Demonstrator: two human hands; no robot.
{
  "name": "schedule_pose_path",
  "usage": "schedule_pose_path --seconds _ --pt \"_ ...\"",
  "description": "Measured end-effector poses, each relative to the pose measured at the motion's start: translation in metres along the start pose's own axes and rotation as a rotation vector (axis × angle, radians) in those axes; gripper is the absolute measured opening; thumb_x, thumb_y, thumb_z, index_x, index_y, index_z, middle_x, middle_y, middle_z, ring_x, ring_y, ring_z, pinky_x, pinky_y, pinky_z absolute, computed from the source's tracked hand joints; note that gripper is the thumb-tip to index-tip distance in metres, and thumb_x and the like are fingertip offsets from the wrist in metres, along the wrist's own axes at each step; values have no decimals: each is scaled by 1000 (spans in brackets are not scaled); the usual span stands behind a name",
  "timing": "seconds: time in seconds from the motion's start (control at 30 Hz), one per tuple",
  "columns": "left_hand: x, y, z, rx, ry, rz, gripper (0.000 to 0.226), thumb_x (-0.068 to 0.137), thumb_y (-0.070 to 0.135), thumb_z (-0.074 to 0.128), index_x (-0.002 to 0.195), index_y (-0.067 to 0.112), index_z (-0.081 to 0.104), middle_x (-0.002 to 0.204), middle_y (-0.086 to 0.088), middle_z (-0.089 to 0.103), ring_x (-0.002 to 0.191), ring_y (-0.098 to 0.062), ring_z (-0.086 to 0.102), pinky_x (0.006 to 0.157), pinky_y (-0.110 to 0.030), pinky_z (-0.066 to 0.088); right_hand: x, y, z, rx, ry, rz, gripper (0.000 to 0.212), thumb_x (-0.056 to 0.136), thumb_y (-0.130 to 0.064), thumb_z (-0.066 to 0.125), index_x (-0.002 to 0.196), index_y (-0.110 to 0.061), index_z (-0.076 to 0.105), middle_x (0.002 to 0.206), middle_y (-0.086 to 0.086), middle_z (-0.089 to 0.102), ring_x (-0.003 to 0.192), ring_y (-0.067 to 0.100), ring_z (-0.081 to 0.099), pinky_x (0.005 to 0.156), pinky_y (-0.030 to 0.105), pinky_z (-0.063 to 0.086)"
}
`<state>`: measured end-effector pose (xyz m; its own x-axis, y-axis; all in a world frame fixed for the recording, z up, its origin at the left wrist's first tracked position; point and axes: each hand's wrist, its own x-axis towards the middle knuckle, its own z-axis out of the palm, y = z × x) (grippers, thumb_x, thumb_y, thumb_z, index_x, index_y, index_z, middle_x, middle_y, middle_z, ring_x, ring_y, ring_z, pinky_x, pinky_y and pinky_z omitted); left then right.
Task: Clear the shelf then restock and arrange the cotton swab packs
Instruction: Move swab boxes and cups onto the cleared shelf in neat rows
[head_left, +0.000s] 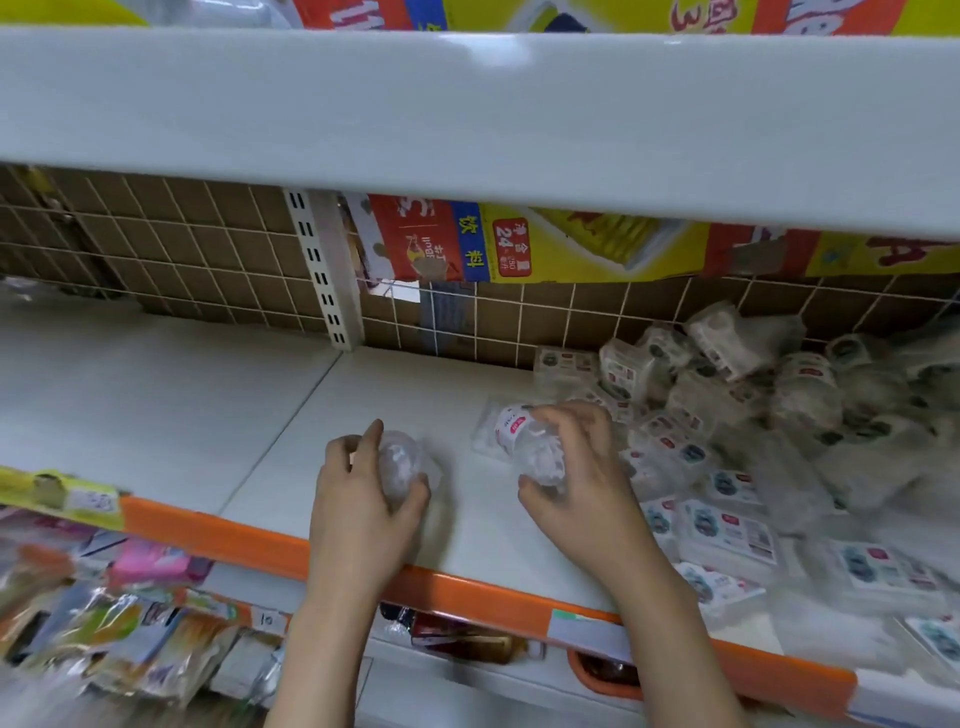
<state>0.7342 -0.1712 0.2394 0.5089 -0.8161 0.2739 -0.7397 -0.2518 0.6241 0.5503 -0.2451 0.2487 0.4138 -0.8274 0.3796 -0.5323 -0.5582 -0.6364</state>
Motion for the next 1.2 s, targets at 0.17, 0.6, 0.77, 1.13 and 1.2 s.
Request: schedule_pose_path --seconds 0.17,0.6,0.77,1.13,1.2 --pt "29 -41 -27 -24 5 8 67 82 25 66 142 13 37 133 -11 44 117 -28 47 94 -37 41 29 -30 42 -5 -23 36 62 75 -11 68 131 -23 44 114 -9 24 98 0 33 81 7 25" --pt "156 -210 -111 76 17 123 52 78 22 69 126 5 57 120 -20 56 100 -43 54 86 -45 45 106 -138 204 -1 -31 134 57 82 -28 67 133 -21 44 130 -2 47 115 14 49 91 22 40" --pt "199 -220 -105 68 -35 194 54 83 20 69 133 11 52 133 -15 49 113 -38 48 91 -37 41 118 -144 215 -97 33 239 57 84 -32 65 135 -22 42 131 0 46 114 18 49 85 21 37" --pt "288 -209 -78 81 -153 342 35 85 16 63 120 21 58 121 -11 55 110 -34 53 91 -42 46 125 -141 209 -130 121 308 58 84 -28 65 137 -25 39 137 -3 45 116 16 48 86 16 29" --pt "296 -210 -74 78 -167 360 34 84 14 64 118 19 60 119 -13 55 107 -34 56 89 -41 47 127 -141 208 -122 123 314 58 85 -27 65 136 -24 40 135 -2 46 116 17 48 86 18 30"
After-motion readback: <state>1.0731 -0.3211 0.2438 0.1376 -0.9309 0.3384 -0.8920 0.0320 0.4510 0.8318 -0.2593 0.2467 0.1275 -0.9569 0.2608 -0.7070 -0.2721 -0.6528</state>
